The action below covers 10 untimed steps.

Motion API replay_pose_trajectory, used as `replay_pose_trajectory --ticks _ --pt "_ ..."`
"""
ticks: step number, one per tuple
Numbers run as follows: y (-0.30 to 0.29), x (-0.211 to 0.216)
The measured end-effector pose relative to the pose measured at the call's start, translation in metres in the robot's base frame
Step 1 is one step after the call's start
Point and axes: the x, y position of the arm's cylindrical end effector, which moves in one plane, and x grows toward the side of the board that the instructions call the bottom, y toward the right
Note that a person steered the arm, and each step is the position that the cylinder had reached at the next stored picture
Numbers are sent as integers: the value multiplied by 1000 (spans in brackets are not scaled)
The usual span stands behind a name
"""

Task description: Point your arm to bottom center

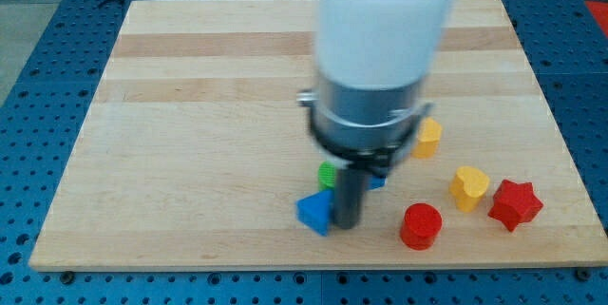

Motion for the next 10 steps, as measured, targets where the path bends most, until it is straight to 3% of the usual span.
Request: replay_pose_trajectory --ticks 2,10 --pt "-168 8" --pt "-159 10"
